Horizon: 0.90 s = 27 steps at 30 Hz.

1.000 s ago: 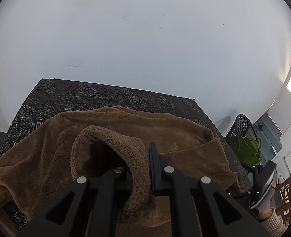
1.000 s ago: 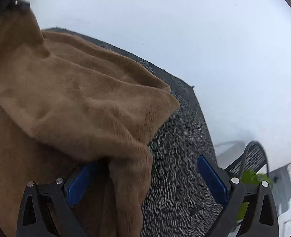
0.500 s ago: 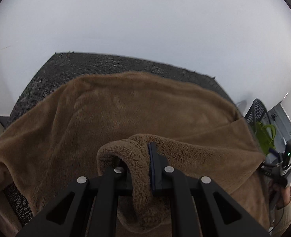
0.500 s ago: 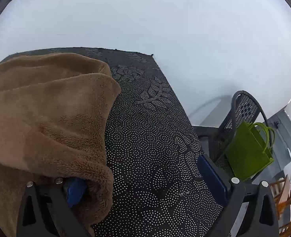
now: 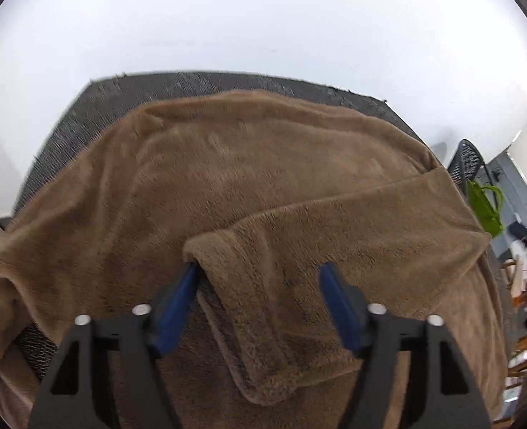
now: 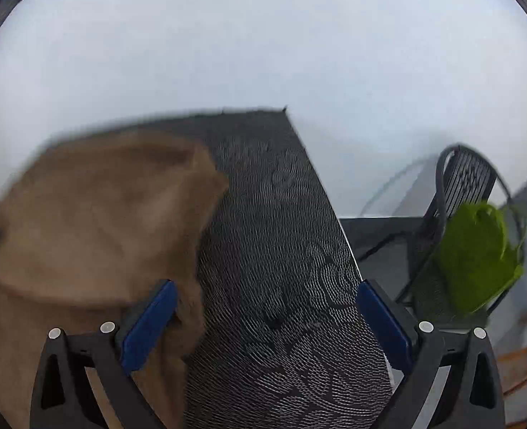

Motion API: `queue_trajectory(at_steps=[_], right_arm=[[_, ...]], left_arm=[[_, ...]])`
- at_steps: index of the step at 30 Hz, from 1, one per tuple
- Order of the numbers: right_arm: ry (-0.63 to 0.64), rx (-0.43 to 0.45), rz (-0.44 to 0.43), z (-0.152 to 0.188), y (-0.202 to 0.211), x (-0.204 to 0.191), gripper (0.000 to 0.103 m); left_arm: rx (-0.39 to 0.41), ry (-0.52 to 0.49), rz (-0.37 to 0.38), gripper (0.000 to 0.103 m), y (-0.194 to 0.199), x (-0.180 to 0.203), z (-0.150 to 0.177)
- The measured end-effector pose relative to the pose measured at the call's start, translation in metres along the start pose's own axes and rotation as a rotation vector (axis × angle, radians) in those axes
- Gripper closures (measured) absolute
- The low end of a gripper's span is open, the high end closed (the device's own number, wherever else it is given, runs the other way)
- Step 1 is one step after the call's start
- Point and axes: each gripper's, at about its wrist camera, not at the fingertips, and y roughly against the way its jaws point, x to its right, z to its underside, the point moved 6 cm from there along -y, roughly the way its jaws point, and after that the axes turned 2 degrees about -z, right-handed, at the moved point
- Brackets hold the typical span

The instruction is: Fold clothes

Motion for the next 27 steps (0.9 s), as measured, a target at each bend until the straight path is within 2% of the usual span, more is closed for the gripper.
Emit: queue_trajectory(at_steps=[4, 7, 8, 14, 16, 18, 19, 22, 25, 27], right_arm=[[-0.079, 0.074, -0.162, -0.024, 0.008, -0.027, 0.001], [-0.070, 0.040, -0.349, -0.029, -0.003, -0.073, 0.000], [-0.057, 0.020, -0.381, -0.026, -0.008, -0.087, 0.000], [0.090, -0.085, -0.380, 0.003, -0.043, -0.157, 0.000], [0.122, -0.102, -0.345, 0.015, -0.054, -0.159, 0.001], [0.151, -0.118, -0.310, 0.026, -0.064, -0.161, 0.000], [0.158, -0.123, -0.293, 0.029, -0.069, -0.159, 0.000], [0.183, -0.135, -0.251, 0.041, -0.078, -0.157, 0.000], [0.211, -0.130, -0.223, 0.046, -0.081, -0.158, 0.000], [0.219, -0.129, -0.212, 0.046, -0.079, -0.158, 0.000]], left_arm=[[0.004, 0.048, 0.030, 0.025, 0.000, -0.003, -0.005], [-0.005, 0.116, 0.078, 0.025, -0.005, -0.008, -0.013], [-0.004, 0.138, 0.091, 0.025, -0.006, -0.009, -0.016], [-0.013, 0.211, 0.153, 0.028, -0.014, -0.013, -0.027], [-0.022, 0.205, 0.144, 0.046, -0.017, -0.012, -0.029], [-0.035, 0.196, 0.120, 0.085, -0.021, -0.013, -0.028], [-0.036, 0.201, 0.111, 0.092, -0.023, -0.015, -0.027], [0.004, 0.211, 0.087, 0.094, -0.018, -0.020, -0.026], [0.137, 0.145, 0.071, 0.094, 0.009, -0.009, -0.039], [0.245, 0.052, 0.036, 0.094, 0.034, -0.001, -0.045]])
